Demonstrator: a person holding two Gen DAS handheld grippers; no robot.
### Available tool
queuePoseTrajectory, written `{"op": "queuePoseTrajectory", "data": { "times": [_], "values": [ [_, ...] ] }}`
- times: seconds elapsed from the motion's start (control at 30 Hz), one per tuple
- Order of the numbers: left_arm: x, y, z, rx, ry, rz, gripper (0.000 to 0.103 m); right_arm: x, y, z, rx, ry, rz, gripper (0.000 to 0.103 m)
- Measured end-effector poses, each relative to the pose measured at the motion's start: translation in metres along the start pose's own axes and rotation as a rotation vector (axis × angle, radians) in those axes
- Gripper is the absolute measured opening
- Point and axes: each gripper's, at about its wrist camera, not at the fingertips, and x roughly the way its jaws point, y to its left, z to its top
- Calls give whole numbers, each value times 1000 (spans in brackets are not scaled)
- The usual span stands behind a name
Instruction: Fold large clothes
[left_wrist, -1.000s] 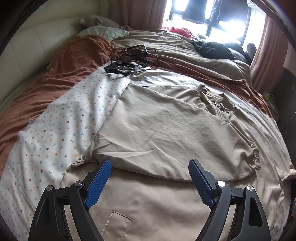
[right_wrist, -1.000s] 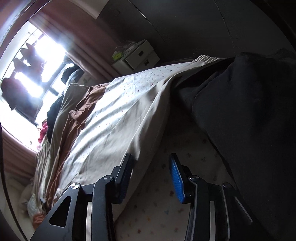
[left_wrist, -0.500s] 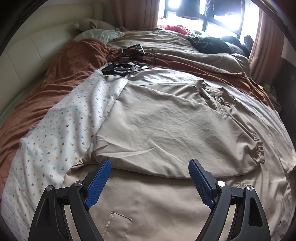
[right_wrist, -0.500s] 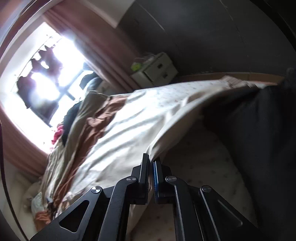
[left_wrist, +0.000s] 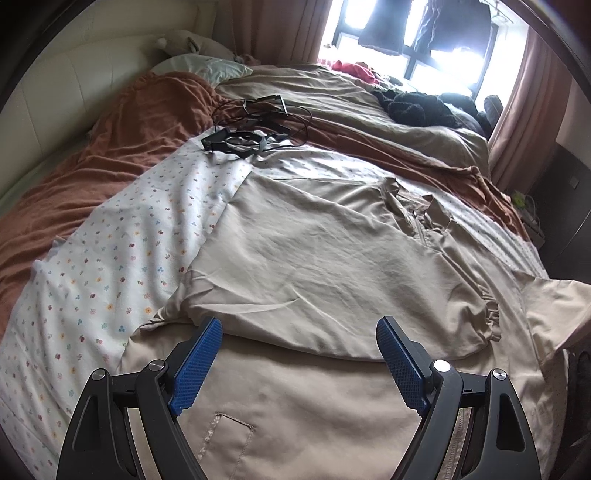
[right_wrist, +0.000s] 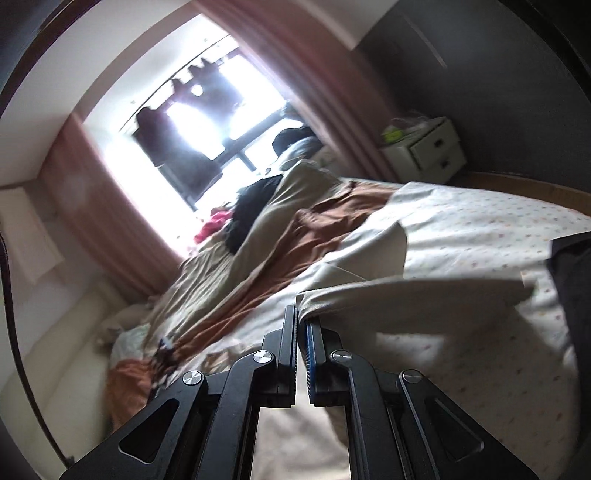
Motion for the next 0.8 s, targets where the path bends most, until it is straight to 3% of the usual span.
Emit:
{"op": "queuePoseTrajectory", "data": {
  "times": [0.23,0.43,0.53,0.63,0.67,0.73,0.77,0.8],
  "values": [
    [-4,16,4,-59,3,-18,86,37,49,-37,-90,109,110,5],
    [-1,27,7,-115,21,-38,86,88,90,-94,-225,305,156,5],
    [1,27,7,-118,28,-40,86,116,104,-133,-304,440,131,5],
    [2,26,6,-108,33,-34,86,145,109,-169,-363,582,45,7],
    [2,26,6,-107,33,-35,86,149,108,-180,-379,623,29,12],
    [2,26,6,-107,32,-37,86,150,107,-187,-383,674,13,32],
    [2,26,6,-107,32,-38,86,147,105,-185,-373,678,8,47],
    [2,26,6,-106,32,-37,86,141,103,-179,-358,663,7,55]
  ]
}}
